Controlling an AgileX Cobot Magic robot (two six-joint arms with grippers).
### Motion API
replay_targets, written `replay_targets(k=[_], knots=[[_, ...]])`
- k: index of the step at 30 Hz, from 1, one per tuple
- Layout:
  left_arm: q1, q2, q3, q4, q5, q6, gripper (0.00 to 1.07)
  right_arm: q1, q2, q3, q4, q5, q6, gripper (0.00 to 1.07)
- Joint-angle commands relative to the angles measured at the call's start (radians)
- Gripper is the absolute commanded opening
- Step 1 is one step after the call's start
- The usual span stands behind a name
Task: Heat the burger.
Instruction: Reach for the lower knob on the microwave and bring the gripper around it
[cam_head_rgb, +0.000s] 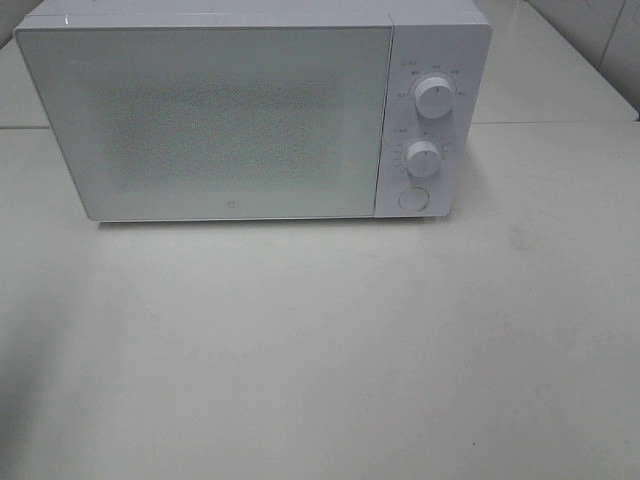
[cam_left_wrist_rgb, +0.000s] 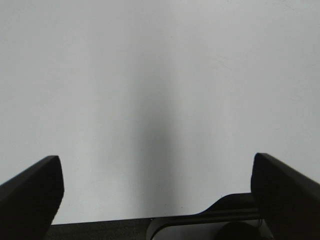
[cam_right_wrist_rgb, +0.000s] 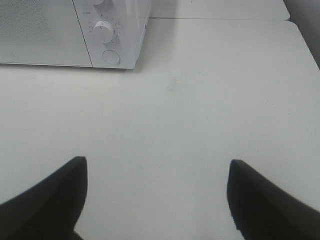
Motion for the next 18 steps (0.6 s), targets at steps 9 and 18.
replay_targets(k=[9, 18], knots=[[0.004, -0.297, 0.223, 0.048, -0.055, -0.006, 0.96, -0.006, -0.026, 0.002, -0.008, -0.009, 0.007, 0.76], [0.004, -0.488, 0.293, 0.064, -0.049, -0.063, 0.96, -0.006, -0.026, 0.002, -0.008, -0.009, 0.007, 0.76]])
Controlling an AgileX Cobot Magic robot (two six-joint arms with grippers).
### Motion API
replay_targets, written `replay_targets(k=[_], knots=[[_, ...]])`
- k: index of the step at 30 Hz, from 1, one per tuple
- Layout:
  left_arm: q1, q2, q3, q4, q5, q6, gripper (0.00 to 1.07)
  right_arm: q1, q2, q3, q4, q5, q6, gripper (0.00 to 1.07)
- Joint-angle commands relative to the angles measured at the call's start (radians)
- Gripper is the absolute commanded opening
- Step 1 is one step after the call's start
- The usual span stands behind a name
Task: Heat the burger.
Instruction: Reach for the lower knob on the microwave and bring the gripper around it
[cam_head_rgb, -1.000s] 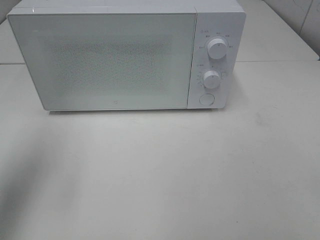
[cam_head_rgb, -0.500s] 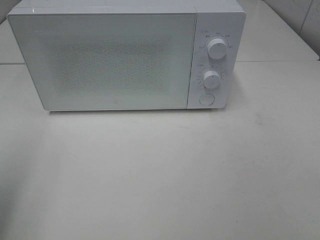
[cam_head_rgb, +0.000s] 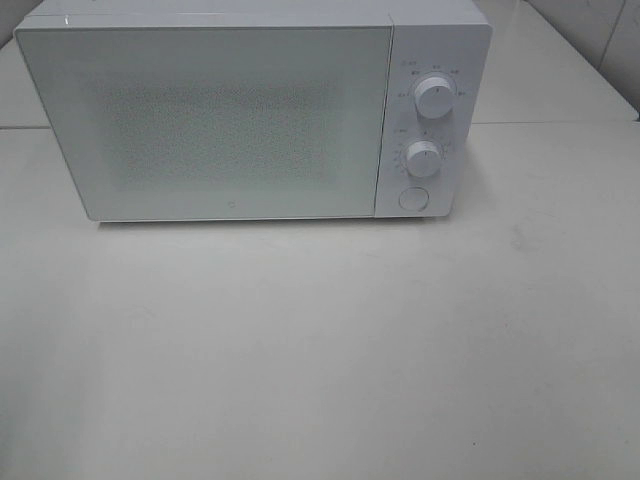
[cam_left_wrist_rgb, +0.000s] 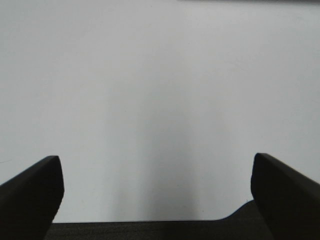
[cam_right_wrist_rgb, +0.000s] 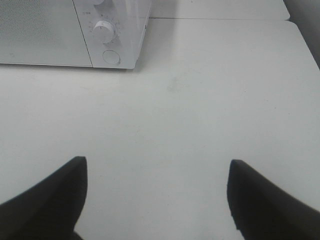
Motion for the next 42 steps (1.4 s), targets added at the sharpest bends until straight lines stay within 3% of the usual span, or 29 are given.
replay_targets(k=[1, 3, 15, 42], knots=[[0.004, -0.052, 0.020, 0.007, 0.011, -0.033, 0.96, -0.006, -0.026, 0.002, -0.008, -0.009, 0.007, 0.76], [0.004, -0.133, 0.021, 0.026, 0.010, -0.063, 0.96, -0.006, -0.026, 0.002, -0.008, -0.009, 0.007, 0.76], [0.003, -0.437, 0.021, 0.031, 0.010, -0.059, 0.96, -0.006, -0.026, 0.002, -0.008, -0.009, 0.007, 0.76], [0.003, -0.429, 0.021, 0.031, 0.009, -0.059, 0.96, -0.006, -0.017, 0.002, -0.008, -0.009, 0.007, 0.76]])
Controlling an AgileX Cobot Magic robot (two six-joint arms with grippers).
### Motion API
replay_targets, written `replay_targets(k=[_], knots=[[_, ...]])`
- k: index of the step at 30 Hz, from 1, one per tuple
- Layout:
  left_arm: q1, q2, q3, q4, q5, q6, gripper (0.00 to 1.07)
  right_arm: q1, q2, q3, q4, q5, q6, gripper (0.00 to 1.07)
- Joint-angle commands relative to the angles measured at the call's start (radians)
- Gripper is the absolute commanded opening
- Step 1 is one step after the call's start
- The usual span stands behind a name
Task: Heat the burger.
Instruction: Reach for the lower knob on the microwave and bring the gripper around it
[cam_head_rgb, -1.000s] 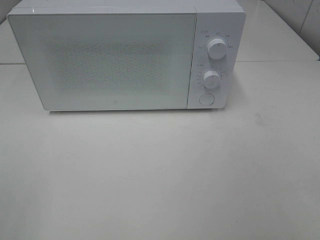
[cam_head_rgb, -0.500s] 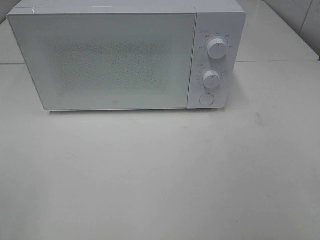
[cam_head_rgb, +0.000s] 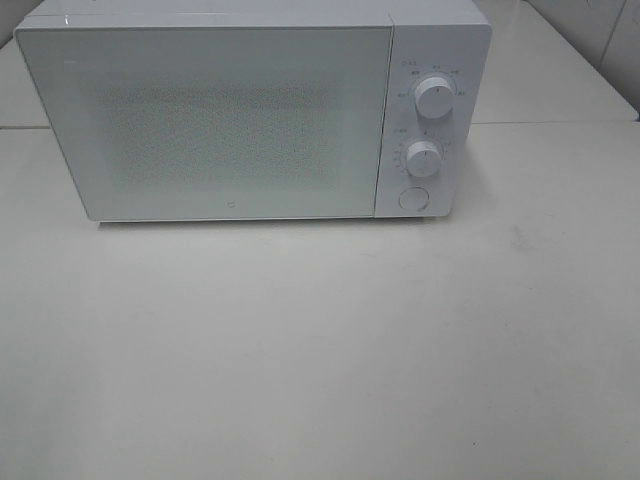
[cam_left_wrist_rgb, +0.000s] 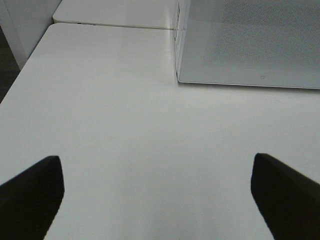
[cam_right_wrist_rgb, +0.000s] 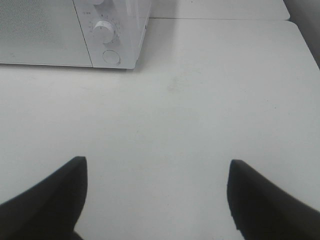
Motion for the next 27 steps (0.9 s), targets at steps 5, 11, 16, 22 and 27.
replay_targets(k=[5, 11, 16, 22, 27], knots=[[0.003, -0.021, 0.003, 0.003, -0.002, -0.005, 0.96, -0.006, -0.017, 0.002, -0.008, -0.009, 0.007, 0.76], [0.003, -0.021, 0.003, 0.003, -0.002, -0.005, 0.96, -0.004, -0.018, 0.002, -0.008, -0.009, 0.007, 0.76], [0.003, -0.021, 0.003, 0.003, -0.002, -0.005, 0.96, -0.004, -0.018, 0.002, -0.011, -0.009, 0.015, 0.76], [0.003, -0.021, 0.003, 0.003, -0.002, -0.005, 0.96, -0.004, -0.002, -0.036, -0.011, -0.065, 0.014, 0.76], [0.003, -0.021, 0.003, 0.003, -0.002, -0.005, 0.96, -0.004, 0.067, -0.048, -0.011, -0.173, 0.014, 0.76]])
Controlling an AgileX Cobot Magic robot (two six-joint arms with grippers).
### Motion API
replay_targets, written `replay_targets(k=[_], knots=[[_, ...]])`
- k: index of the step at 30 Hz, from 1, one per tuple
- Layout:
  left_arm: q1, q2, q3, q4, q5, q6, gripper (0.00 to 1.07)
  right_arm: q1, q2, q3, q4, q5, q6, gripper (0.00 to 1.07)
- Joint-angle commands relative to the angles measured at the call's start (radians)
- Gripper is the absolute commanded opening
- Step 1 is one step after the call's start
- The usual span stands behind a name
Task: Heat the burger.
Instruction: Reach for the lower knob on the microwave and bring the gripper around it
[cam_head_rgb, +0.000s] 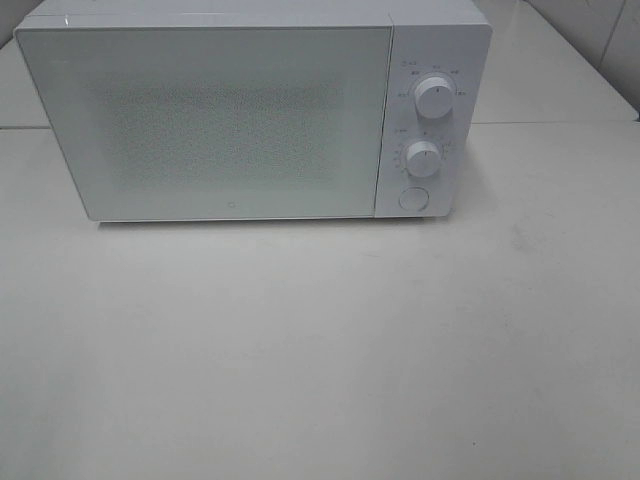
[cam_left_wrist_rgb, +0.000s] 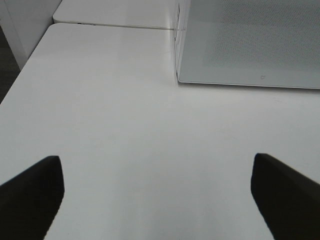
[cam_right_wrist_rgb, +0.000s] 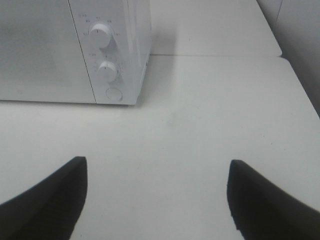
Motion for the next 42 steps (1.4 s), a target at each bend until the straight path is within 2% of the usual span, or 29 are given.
replay_targets(k=[1, 8, 11, 20, 42], knots=[[0.003, -0.021, 0.003, 0.002, -0.002, -0.005, 0.96, -0.004, 0.057, -0.004, -0.010, -0.094, 0.010, 0.76], [0.003, -0.021, 0.003, 0.002, -0.002, -0.005, 0.96, -0.004, 0.186, 0.001, -0.010, -0.240, 0.011, 0.76], [0.003, -0.021, 0.003, 0.002, -0.002, -0.005, 0.96, -0.004, 0.302, 0.001, -0.010, -0.366, 0.012, 0.76], [0.003, -0.021, 0.003, 0.002, -0.002, -0.005, 0.96, -0.004, 0.506, 0.001, -0.010, -0.578, 0.014, 0.76], [0.003, -0.021, 0.003, 0.002, -0.002, -0.005, 0.96, -0.004, 0.896, 0.001, -0.006, -1.010, 0.078, 0.76]])
